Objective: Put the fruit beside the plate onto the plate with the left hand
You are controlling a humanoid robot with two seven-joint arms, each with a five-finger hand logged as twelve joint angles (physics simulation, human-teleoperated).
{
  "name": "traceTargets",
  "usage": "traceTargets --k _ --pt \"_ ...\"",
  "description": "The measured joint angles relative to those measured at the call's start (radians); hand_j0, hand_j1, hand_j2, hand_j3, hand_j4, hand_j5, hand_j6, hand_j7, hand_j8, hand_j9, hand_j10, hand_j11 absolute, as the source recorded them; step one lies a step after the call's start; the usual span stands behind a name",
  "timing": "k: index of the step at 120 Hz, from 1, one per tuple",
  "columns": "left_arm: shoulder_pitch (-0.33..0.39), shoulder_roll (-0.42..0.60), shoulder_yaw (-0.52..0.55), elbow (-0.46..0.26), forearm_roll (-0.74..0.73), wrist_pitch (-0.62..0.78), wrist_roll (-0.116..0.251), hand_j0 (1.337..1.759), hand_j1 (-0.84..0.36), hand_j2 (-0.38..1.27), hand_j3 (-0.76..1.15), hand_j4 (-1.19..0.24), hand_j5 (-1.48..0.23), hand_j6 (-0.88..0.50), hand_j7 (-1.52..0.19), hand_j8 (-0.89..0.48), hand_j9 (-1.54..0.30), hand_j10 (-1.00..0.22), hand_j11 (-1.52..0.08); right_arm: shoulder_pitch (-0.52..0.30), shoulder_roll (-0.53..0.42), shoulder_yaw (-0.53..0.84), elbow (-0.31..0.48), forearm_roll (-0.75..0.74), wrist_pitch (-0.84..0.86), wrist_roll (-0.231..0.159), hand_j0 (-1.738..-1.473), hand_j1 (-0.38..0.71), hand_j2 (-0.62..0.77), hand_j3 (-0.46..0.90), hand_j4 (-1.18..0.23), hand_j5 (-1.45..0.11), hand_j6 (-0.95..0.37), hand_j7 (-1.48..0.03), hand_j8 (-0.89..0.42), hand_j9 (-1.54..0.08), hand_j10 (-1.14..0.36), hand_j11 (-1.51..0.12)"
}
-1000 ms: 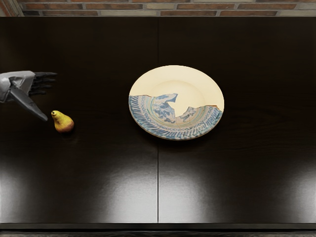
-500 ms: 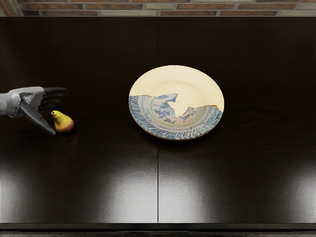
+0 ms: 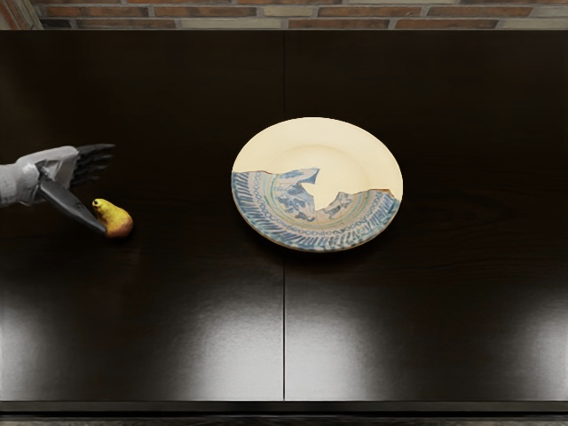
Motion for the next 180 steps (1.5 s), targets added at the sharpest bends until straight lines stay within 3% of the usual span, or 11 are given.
traceTargets --k 7,20,31,48,78,98,123,142,160,180 --pt "0.007 0.0 0.0 0.0 -0.001 0.012 -0.029 1.658 0.34 0.0 0.0 0.0 -0.01 0.0 -0.01 0.0 -0.01 0.0 -0.01 0.0 0.0 0.0 0.0 0.0 0.0 0.0 -1.658 -0.34 0.0 0.0 -0.01 -0.01 -0.01 -0.01 -0.01 -0.01 -0.01 -0.01" --pt "0.036 -0.01 0.0 -0.001 -0.003 0.02 -0.133 1.658 0.35 0.0 0.0 0.0 -0.01 0.0 -0.01 0.0 -0.01 0.0 -0.01 0.0 0.0 0.0 0.0 0.0 0.0 0.0 -1.658 -0.34 0.0 0.0 -0.01 -0.01 -0.01 -0.01 -0.01 -0.01 -0.01 -0.01" --pt "0.042 -0.012 0.003 -0.015 -0.002 0.018 -0.177 1.658 0.35 0.0 0.0 0.0 -0.01 0.0 -0.01 0.0 -0.01 0.0 -0.01 0.0 0.0 0.0 0.0 0.0 0.0 0.0 -1.658 -0.34 0.0 0.0 -0.01 -0.01 -0.01 -0.01 -0.01 -0.01 -0.01 -0.01" --pt "0.06 -0.015 0.006 -0.03 -0.002 0.017 -0.2 1.658 0.35 0.0 0.0 0.0 -0.01 0.0 -0.01 0.0 -0.01 0.0 0.0 0.0 0.0 0.0 0.0 0.0 0.0 0.0 -1.658 -0.34 0.0 0.0 -0.01 -0.01 -0.01 -0.01 -0.01 -0.01 -0.01 -0.01" --pt "0.096 -0.018 0.007 -0.036 0.004 0.018 -0.211 1.658 0.35 0.0 0.0 0.0 0.0 0.0 0.0 0.0 0.0 0.0 0.0 0.0 0.0 0.0 0.0 0.0 0.0 0.0 -1.658 -0.34 0.0 0.0 -0.01 -0.01 -0.01 -0.01 -0.01 -0.01 -0.01 -0.01" --pt "0.128 -0.038 0.005 -0.035 0.015 0.022 -0.249 1.658 0.35 0.01 0.0 -0.01 -0.01 -0.01 -0.01 0.0 -0.01 -0.01 0.0 0.0 0.0 0.0 0.0 0.0 0.0 0.0 -1.658 -0.34 0.0 0.0 -0.01 -0.01 -0.01 -0.01 -0.01 -0.01 -0.01 -0.01" --pt "0.134 -0.038 0.008 -0.033 0.028 0.029 -0.258 1.658 0.35 0.0 0.0 0.0 -0.01 0.0 -0.01 0.0 -0.01 -0.01 0.0 0.0 0.0 0.0 0.0 0.0 0.0 0.0 -1.658 -0.34 0.0 0.0 -0.01 -0.01 -0.01 -0.01 -0.01 -0.01 -0.01 -0.01" --pt "0.138 -0.038 0.01 -0.03 0.015 0.04 -0.245 1.658 0.33 0.01 0.0 -0.02 -0.03 -0.02 -0.03 -0.02 -0.03 -0.02 -0.03 0.0 0.0 0.0 0.0 0.0 0.0 0.0 -1.658 -0.34 0.0 0.0 -0.01 -0.01 -0.01 -0.01 -0.01 -0.01 -0.01 -0.01" --pt "0.146 -0.04 0.008 -0.031 0.018 0.017 -0.187 1.658 -0.01 0.06 0.0 -0.31 -0.4 -0.31 -0.4 -0.31 -0.39 -0.17 -0.4 0.0 0.0 0.0 0.0 0.0 0.0 0.0 -1.658 -0.34 0.0 0.0 -0.01 -0.01 -0.01 -0.01 -0.01 -0.01 -0.01 -0.01" --pt "0.142 -0.041 0.01 -0.032 0.027 -0.001 -0.159 1.658 -0.26 0.11 0.0 -0.52 -0.67 -0.52 -0.67 -0.52 -0.67 -0.41 -0.67 0.0 0.0 0.0 0.0 0.0 0.0 0.0 -1.658 -0.34 0.0 0.0 -0.01 -0.01 -0.01 -0.01 -0.01 -0.01 -0.01 -0.01"
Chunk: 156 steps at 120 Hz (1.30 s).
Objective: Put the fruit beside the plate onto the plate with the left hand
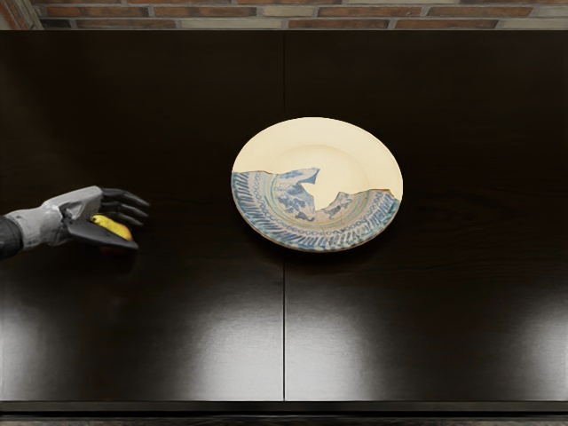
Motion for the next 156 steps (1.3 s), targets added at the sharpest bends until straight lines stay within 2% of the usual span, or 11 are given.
traceTargets --k 11,15,23,50,71,87,93,99,109,129,156 --pt "-0.009 0.004 -0.001 0.0 0.032 -0.04 0.032 1.658 -0.41 0.13 0.0 -0.65 -0.82 -0.65 -0.82 -0.65 -0.82 -0.39 -0.84 0.0 0.0 0.0 0.0 0.0 0.0 0.0 -1.658 -0.34 0.0 0.0 -0.01 -0.01 -0.01 -0.01 -0.01 -0.01 -0.01 -0.01" --pt "-0.011 0.006 -0.001 0.001 0.041 -0.053 0.04 1.658 -0.45 0.14 0.0 -0.68 -0.86 -0.68 -0.86 -0.68 -0.86 -0.31 -0.89 0.0 0.0 0.0 0.0 0.0 0.0 0.0 -1.658 -0.34 0.0 0.0 -0.01 -0.01 -0.01 -0.01 -0.01 -0.01 -0.01 -0.01" --pt "-0.015 0.006 -0.001 0.001 0.053 -0.072 0.049 1.656 -0.51 0.14 0.0 -0.73 -0.95 -0.73 -0.95 -0.66 -0.96 -0.27 -0.98 0.0 0.0 0.0 0.0 0.0 0.0 0.0 -1.658 -0.34 0.0 0.0 -0.01 -0.01 -0.01 -0.01 -0.01 -0.01 -0.01 -0.01" --pt "-0.044 0.019 0.002 0.005 0.084 -0.088 0.061 1.643 -0.53 0.06 0.0 -0.8 -1.12 -0.8 -1.12 -0.67 -1.14 -0.24 -1.15 0.0 0.0 0.0 0.0 0.0 0.0 0.0 -1.658 -0.34 0.0 0.0 -0.01 -0.01 -0.01 -0.01 -0.01 -0.01 -0.01 -0.01" --pt "-0.125 0.037 -0.004 0.013 0.072 -0.089 0.064 1.64 -0.53 0.03 0.0 -0.82 -1.17 -0.82 -1.17 -0.67 -1.18 -0.22 -1.19 0.0 0.0 0.0 0.0 0.0 0.0 0.0 -1.658 -0.34 0.0 0.0 -0.01 -0.01 -0.01 -0.01 -0.01 -0.01 -0.01 -0.01" --pt "-0.18 0.046 -0.07 0.015 0.06 -0.09 0.069 1.637 -0.55 0.04 0.0 -0.83 -1.19 -0.82 -1.2 -0.66 -1.21 -0.21 -1.2 0.0 0.0 0.0 0.0 0.0 0.0 -0.001 -1.658 -0.34 0.0 0.0 -0.01 -0.01 -0.01 -0.01 -0.01 -0.01 -0.01 -0.01" --pt "-0.193 0.03 -0.118 0.014 0.056 -0.091 0.091 1.634 -0.54 0.04 0.0 -0.82 -1.2 -0.82 -1.21 -0.65 -1.22 -0.2 -1.21 0.0 0.0 0.0 0.0 0.0 0.0 0.0 -1.658 -0.34 0.0 0.0 -0.01 -0.01 -0.01 -0.01 -0.01 -0.01 -0.01 -0.01" --pt "-0.194 -0.011 -0.186 0.011 0.05 -0.091 0.127 1.632 -0.54 0.05 0.0 -0.82 -1.21 -0.82 -1.21 -0.64 -1.23 -0.2 -1.21 0.0 0.0 0.0 0.0 0.0 0.0 0.0 -1.658 -0.34 0.0 0.0 -0.01 -0.01 -0.01 -0.01 -0.01 -0.01 -0.01 -0.01" --pt "-0.222 -0.17 -0.281 0.007 0.014 -0.092 0.188 1.63 -0.55 0.05 0.0 -0.82 -1.22 -0.82 -1.22 -0.66 -1.24 -0.19 -1.22 0.0 0.0 0.0 0.0 0.0 0.0 0.0 -1.658 -0.34 0.0 0.0 -0.01 -0.01 -0.01 -0.01 -0.01 -0.01 -0.01 -0.01" --pt "-0.226 -0.333 -0.421 0.007 -0.04 -0.085 0.257 1.627 -0.55 0.05 0.0 -0.81 -1.24 -0.81 -1.25 -0.64 -1.27 -0.18 -1.23 0.0 0.0 0.0 0.0 0.0 0.0 0.0 -1.658 -0.34 0.0 0.0 -0.01 -0.01 -0.01 -0.01 -0.01 -0.01 -0.01 -0.01" --pt "-0.221 -0.405 -0.487 0.019 -0.055 -0.069 0.293 1.63 -0.54 0.06 0.0 -0.83 -1.23 -0.83 -1.23 -0.66 -1.24 -0.22 -1.23 0.0 0.0 0.0 0.0 0.0 0.0 0.0 -1.658 -0.34 0.0 0.0 -0.01 -0.01 -0.01 -0.01 -0.01 -0.01 -0.01 -0.01"
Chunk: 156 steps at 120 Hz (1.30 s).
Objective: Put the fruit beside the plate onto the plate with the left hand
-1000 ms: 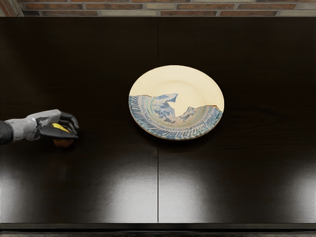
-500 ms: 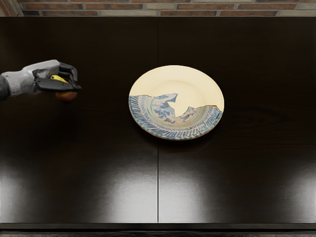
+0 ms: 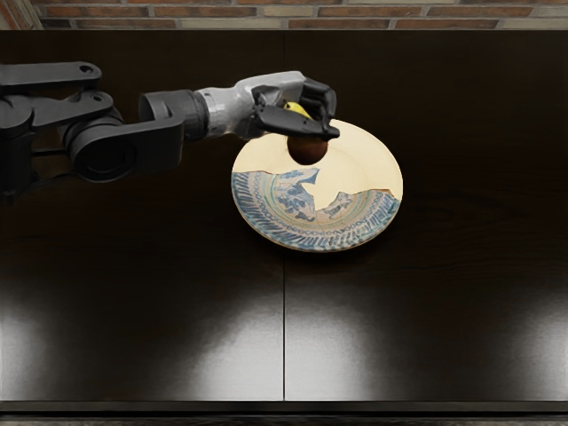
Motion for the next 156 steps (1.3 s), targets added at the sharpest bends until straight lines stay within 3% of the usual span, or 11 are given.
traceTargets --k 16,49,59,73,91,112,142,156 --pt "0.002 -0.007 -0.006 0.009 0.001 0.025 0.004 1.631 -0.53 0.05 0.0 -0.84 -1.19 -0.84 -1.2 -0.69 -1.22 -0.22 -1.23 0.0 0.0 0.0 0.0 0.0 0.0 0.0 -1.658 -0.34 0.0 0.0 -0.01 -0.01 -0.01 -0.01 -0.01 -0.01 -0.01 -0.01" --pt "0.08 -0.04 0.001 0.09 0.009 0.032 0.005 1.636 -0.54 0.04 0.0 -0.84 -1.19 -0.84 -1.19 -0.7 -1.21 -0.23 -1.22 0.0 0.0 0.0 0.0 0.0 0.0 0.0 -1.658 -0.34 0.0 0.0 -0.01 -0.01 -0.01 -0.01 -0.01 -0.01 -0.01 -0.01" --pt "0.087 -0.051 0.0 0.101 0.001 0.042 0.002 1.643 -0.39 0.05 0.0 -0.69 -0.95 -0.69 -0.96 -0.6 -0.97 -0.25 -0.98 0.0 0.0 0.0 0.0 0.0 0.0 0.0 -1.658 -0.34 0.0 0.0 -0.01 -0.01 -0.01 -0.01 -0.01 -0.01 -0.01 -0.01" --pt "0.087 -0.066 -0.003 0.105 -0.009 0.049 0.001 1.65 -0.08 0.03 0.0 -0.4 -0.55 -0.4 -0.55 -0.35 -0.56 -0.15 -0.57 0.0 0.0 0.0 0.0 0.0 0.0 0.0 -1.658 -0.34 0.0 0.0 -0.01 -0.01 -0.01 -0.01 -0.01 -0.01 -0.01 -0.01" --pt "0.086 -0.076 -0.004 0.104 -0.013 0.046 0.002 1.654 0.14 0.02 0.0 -0.2 -0.27 -0.2 -0.27 -0.17 -0.27 -0.08 -0.28 0.0 0.0 0.0 0.0 0.0 0.0 0.0 -1.658 -0.34 0.0 0.0 -0.01 -0.01 -0.01 -0.01 -0.01 -0.01 -0.01 -0.01" --pt "0.071 -0.102 -0.005 0.103 -0.011 0.047 0.003 1.656 0.25 0.01 0.0 -0.09 -0.12 -0.09 -0.12 -0.08 -0.12 -0.04 -0.12 0.0 0.0 0.0 0.0 0.0 0.0 0.0 -1.658 -0.34 0.0 0.0 -0.01 -0.01 -0.01 -0.01 -0.01 -0.01 -0.01 -0.01" --pt "0.074 -0.102 -0.01 0.112 -0.012 0.103 0.003 1.658 0.31 0.0 0.0 -0.03 -0.04 -0.03 -0.04 -0.03 -0.04 -0.02 -0.04 0.0 0.0 0.0 0.0 0.0 0.0 0.0 -1.658 -0.34 0.0 0.0 -0.01 -0.01 -0.01 -0.01 -0.01 -0.01 -0.01 -0.01" --pt "0.065 0.056 -0.012 0.096 -0.013 0.094 0.003 1.658 0.33 0.0 0.0 -0.02 -0.03 -0.02 -0.03 -0.02 -0.03 -0.01 -0.03 0.0 0.0 0.0 0.0 0.0 0.0 0.0 -1.658 -0.34 0.0 0.0 -0.01 -0.01 -0.01 -0.01 -0.01 -0.01 -0.01 -0.01"
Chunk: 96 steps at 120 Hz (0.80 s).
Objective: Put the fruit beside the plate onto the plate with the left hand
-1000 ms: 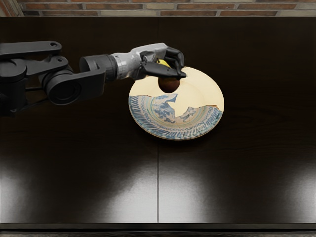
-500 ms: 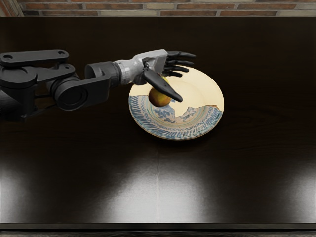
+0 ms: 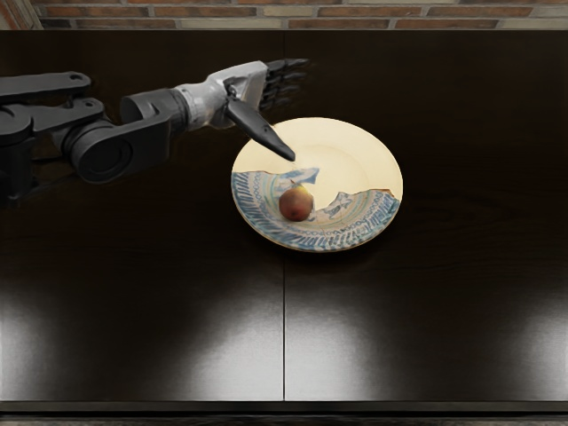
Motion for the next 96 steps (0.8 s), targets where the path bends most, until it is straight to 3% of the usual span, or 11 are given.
traceTargets --k 6,13,22,44,96 --pt "0.002 0.123 0.001 -0.034 0.0 -0.055 0.001 1.658 0.33 0.0 0.0 -0.02 -0.02 -0.02 -0.02 -0.02 -0.03 -0.01 -0.03 0.0 0.0 0.0 0.0 0.0 0.0 0.0 -1.658 -0.34 0.0 0.0 -0.01 -0.01 -0.01 -0.01 -0.01 -0.01 -0.01 -0.01" --pt "0.019 0.3 0.01 -0.078 0.001 -0.221 0.006 1.658 0.33 0.0 0.0 -0.02 -0.02 -0.02 -0.02 -0.01 -0.02 -0.01 -0.02 0.0 0.0 0.0 0.0 0.0 0.0 -0.001 -1.658 -0.34 0.0 0.0 -0.01 -0.01 -0.01 -0.01 -0.01 -0.01 -0.01 -0.01" --pt "0.033 0.487 0.052 -0.108 0.005 -0.365 0.046 1.658 0.33 0.0 0.0 -0.01 -0.02 -0.01 -0.02 -0.01 -0.02 -0.01 -0.02 0.0 0.0 0.0 0.0 0.0 0.0 0.0 -1.658 -0.34 0.0 0.0 -0.01 -0.01 -0.01 -0.01 -0.01 -0.01 -0.01 -0.01" --pt "0.034 0.493 0.092 -0.132 0.008 -0.478 0.087 1.658 0.34 0.0 0.0 -0.01 -0.01 -0.01 -0.01 -0.01 -0.01 -0.01 -0.01 0.0 0.0 0.0 0.0 0.0 0.0 0.0 -1.658 -0.34 0.0 0.0 -0.01 -0.01 -0.01 -0.01 -0.01 -0.01 -0.01 -0.01" --pt "0.034 0.493 0.1 -0.137 0.008 -0.501 0.095 1.658 0.34 0.0 0.0 -0.01 -0.01 -0.01 -0.01 -0.01 -0.01 -0.01 -0.01 0.0 0.0 0.0 0.0 0.0 0.0 0.0 -1.658 -0.34 0.0 0.0 -0.01 -0.01 -0.01 -0.01 -0.01 -0.01 -0.01 -0.01"
